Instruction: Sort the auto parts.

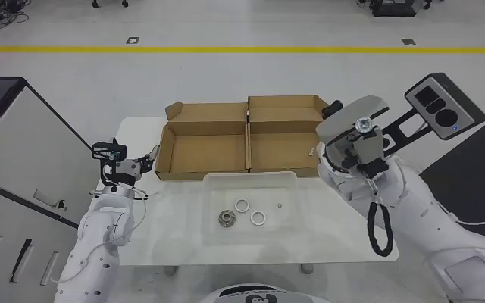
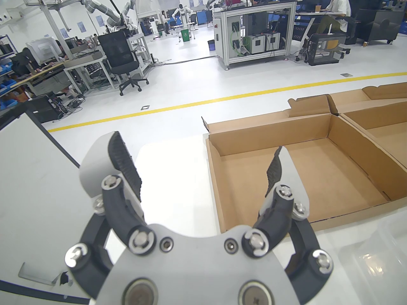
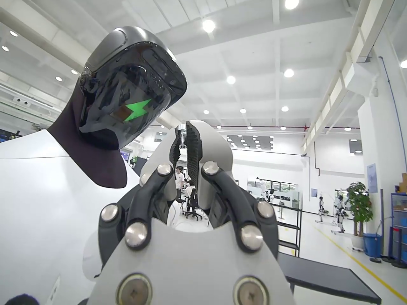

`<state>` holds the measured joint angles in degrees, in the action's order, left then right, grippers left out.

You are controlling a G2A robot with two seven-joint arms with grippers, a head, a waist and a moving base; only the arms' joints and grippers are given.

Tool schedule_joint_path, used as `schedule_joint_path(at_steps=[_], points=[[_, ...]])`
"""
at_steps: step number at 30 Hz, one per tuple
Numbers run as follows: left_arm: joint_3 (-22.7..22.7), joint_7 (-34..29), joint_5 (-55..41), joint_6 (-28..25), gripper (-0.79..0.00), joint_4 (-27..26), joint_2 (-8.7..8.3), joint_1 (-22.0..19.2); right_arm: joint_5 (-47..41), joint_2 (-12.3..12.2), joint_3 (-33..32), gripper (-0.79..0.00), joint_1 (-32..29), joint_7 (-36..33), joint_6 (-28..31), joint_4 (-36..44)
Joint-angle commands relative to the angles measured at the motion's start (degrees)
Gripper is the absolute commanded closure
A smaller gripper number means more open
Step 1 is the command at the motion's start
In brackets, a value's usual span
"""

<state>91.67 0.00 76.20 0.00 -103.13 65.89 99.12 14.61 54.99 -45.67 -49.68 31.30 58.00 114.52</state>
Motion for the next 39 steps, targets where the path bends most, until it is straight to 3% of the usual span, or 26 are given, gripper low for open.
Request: schedule_joint_path(at_steps=[1, 17, 39], points=[[0.0, 0.0, 0.0, 0.0, -0.785, 0.0, 0.0, 0.0, 0.2, 0.2, 0.0, 0.0, 0.1, -0.2, 0.0, -0.4], [0.0, 0.0, 0.0, 0.0, -0.785, 0.0, 0.0, 0.0, 1.0, 0.4, -0.9, 0.0, 0.5, -12.0, 0.0, -3.4], [0.0, 0.0, 0.0, 0.0, -0.785, 0.0, 0.0, 0.0, -1.3, 1.6, -2.0, 0.0, -0.8, -7.2, 0.0, 0.8]])
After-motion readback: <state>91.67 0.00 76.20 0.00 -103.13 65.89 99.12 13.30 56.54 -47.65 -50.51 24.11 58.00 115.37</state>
